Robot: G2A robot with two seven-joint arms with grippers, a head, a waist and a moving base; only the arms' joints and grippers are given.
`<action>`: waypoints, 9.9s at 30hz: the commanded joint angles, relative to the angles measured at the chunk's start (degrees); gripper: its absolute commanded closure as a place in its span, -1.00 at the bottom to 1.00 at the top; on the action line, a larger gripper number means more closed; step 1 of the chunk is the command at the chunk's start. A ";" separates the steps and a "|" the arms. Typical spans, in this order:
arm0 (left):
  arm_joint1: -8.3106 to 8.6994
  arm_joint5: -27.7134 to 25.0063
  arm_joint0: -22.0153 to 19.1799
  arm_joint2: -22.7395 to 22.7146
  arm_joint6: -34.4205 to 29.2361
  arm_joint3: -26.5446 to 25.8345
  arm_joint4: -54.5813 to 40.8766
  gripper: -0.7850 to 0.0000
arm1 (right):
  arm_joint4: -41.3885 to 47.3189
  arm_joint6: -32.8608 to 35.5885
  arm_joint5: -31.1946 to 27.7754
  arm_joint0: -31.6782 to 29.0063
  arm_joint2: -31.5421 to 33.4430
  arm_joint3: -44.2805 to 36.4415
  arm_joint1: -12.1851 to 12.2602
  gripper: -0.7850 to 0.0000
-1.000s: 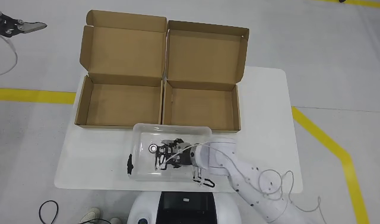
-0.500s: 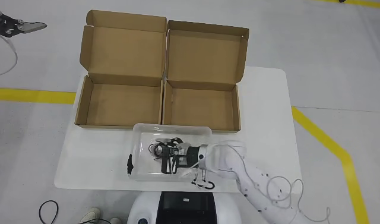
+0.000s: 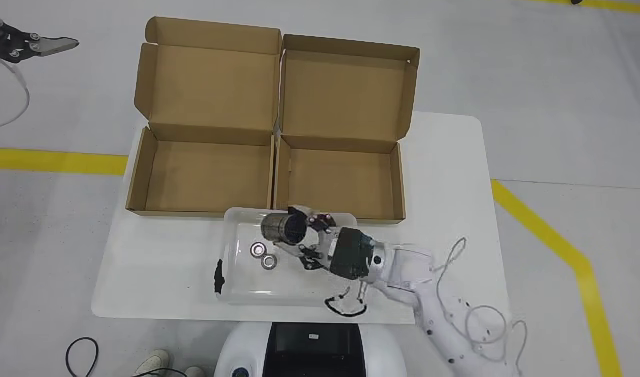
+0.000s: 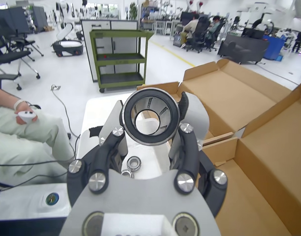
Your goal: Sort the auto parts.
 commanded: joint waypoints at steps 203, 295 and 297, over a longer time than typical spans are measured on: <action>0.00 0.00 0.00 0.00 0.00 0.00 0.00 -1.00 | 22.29 33.25 38.55 23.72 -10.61 32.12 -12.29 -1.00; 0.00 0.00 0.00 0.00 0.00 0.00 0.00 -1.00 | -6.31 29.41 -9.54 -9.46 12.67 -13.18 3.85 -1.00; 0.00 0.00 0.00 0.00 0.00 0.00 0.00 -1.00 | -4.71 32.49 -9.35 -8.45 11.65 -13.07 3.72 -1.00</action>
